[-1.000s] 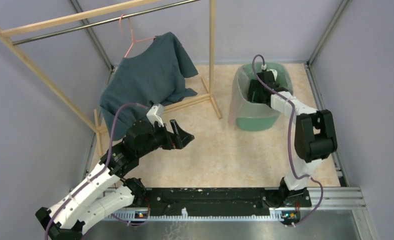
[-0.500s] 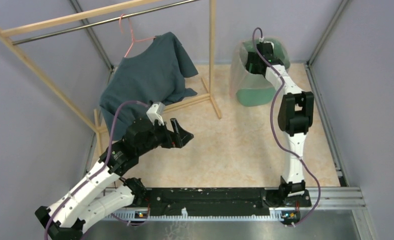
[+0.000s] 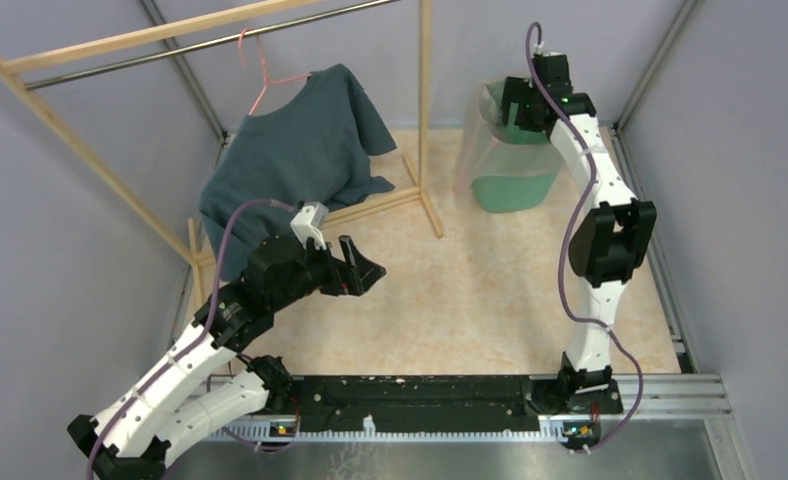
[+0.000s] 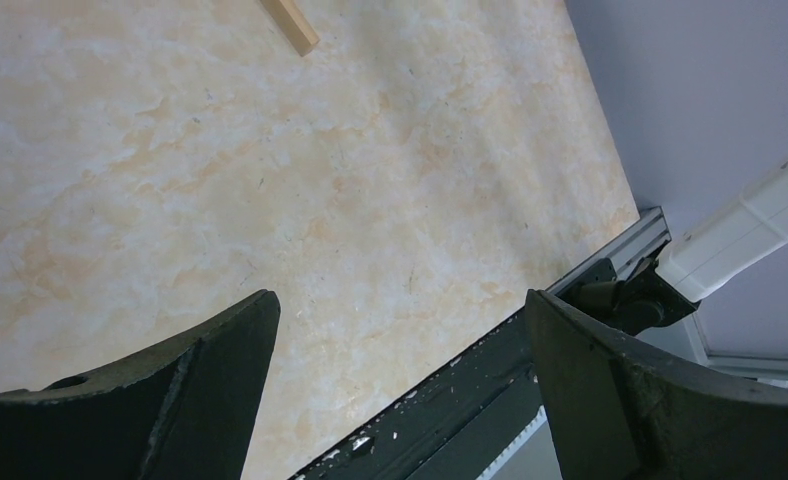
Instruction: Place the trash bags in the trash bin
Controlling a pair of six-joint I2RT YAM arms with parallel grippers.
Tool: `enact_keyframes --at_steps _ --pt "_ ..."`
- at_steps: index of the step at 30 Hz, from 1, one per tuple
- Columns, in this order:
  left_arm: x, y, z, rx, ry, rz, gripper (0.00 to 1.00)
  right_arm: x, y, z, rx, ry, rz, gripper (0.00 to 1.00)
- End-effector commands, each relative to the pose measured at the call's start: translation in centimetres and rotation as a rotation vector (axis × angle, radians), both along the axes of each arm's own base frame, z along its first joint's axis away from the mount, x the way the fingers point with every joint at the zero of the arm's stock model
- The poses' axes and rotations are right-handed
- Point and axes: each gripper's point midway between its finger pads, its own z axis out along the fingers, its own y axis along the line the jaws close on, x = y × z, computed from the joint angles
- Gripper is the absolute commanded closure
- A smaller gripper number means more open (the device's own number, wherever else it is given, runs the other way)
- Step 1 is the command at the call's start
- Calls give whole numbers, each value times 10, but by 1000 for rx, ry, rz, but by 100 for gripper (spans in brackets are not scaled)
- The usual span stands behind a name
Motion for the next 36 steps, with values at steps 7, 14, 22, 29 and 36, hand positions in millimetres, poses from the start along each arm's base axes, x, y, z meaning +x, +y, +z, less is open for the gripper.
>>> enact_keyframes --at_steps 7,14,22,29,36 --pt "-9 3 18 -37 -44 -22 1 -24 -9 59 -20 -91 19 2" --pt "-6 8 31 -33 -82 -1 1 -78 4 142 12 -225 49 1" --pt "-1 18 83 -42 -247 16 1 -218 43 188 133 -373 277 1" --pt "1 47 150 -19 -474 92 1 -339 52 172 300 -465 501 1" --pt "-1 69 203 -23 -635 169 1 -376 20 220 213 -624 445 1"
